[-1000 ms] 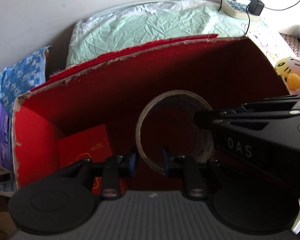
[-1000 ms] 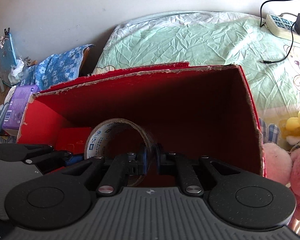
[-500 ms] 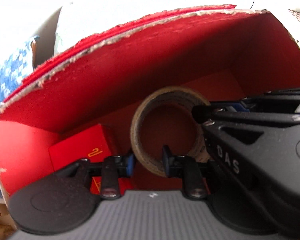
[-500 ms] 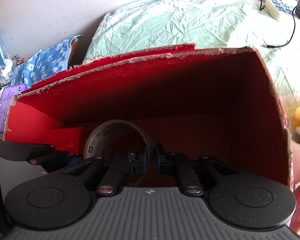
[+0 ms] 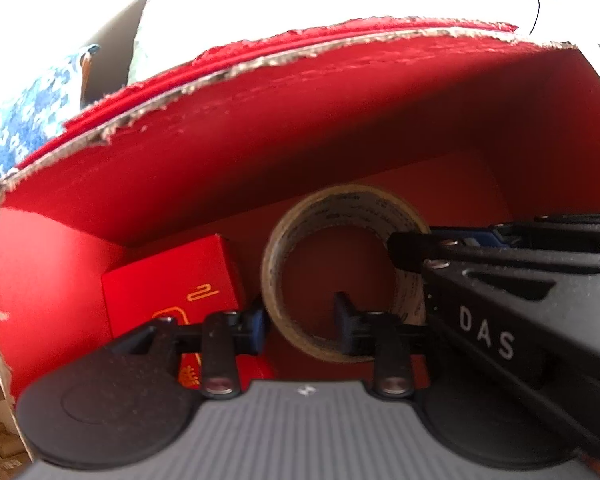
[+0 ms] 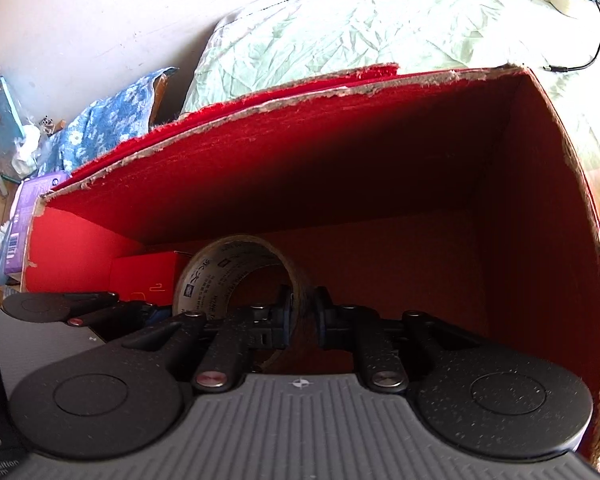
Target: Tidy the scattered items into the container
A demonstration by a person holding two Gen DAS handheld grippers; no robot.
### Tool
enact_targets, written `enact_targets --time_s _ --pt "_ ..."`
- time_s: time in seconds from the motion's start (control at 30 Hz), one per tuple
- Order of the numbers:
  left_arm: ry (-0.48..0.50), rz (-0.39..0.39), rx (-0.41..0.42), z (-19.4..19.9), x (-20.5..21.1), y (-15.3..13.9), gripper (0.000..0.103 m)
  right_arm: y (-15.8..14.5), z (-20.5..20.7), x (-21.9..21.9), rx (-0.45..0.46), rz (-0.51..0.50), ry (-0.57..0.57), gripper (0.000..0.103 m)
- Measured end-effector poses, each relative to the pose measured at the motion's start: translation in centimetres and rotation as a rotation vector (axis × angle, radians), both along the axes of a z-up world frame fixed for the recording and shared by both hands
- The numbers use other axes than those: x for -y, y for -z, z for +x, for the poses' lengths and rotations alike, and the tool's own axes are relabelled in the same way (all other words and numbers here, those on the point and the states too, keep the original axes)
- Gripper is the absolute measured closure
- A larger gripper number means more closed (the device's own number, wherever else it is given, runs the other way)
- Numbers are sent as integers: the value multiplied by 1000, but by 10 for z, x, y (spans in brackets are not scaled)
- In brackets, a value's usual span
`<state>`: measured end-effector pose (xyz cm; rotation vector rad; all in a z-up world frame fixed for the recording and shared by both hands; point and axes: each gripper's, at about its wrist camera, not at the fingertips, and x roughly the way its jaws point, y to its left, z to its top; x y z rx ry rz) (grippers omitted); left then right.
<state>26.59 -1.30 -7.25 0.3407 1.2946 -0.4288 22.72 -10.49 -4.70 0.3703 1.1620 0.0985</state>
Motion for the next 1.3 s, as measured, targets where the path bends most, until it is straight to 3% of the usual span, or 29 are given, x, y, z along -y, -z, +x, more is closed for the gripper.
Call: enact_targets --time_s 0.13,0.5,0.6,0.73,0.97,1.1,1.3 --pt "-11 -23 1 -2 -7 -3 62 -1 0 2 3 21 -5 80" --pt "-15 -66 72 -10 -21 -23 54 -2 3 2 17 23 -22 79" --pt "-6 -80 82 -15 -24 -30 46 0 2 5 13 53 -9 79" --pt "5 -98 95 -21 -28 -38 34 -1 0 10 25 77 19 71" --pt "20 -126 120 -30 -35 -53 29 -5 -1 2 71 42 1 71" --pt "8 -112 210 -36 -38 -66 12 -10 -2 6 112 41 34 70" --pt "10 -103 260 -44 -39 -73 11 -15 -5 3 142 -6 70 69"
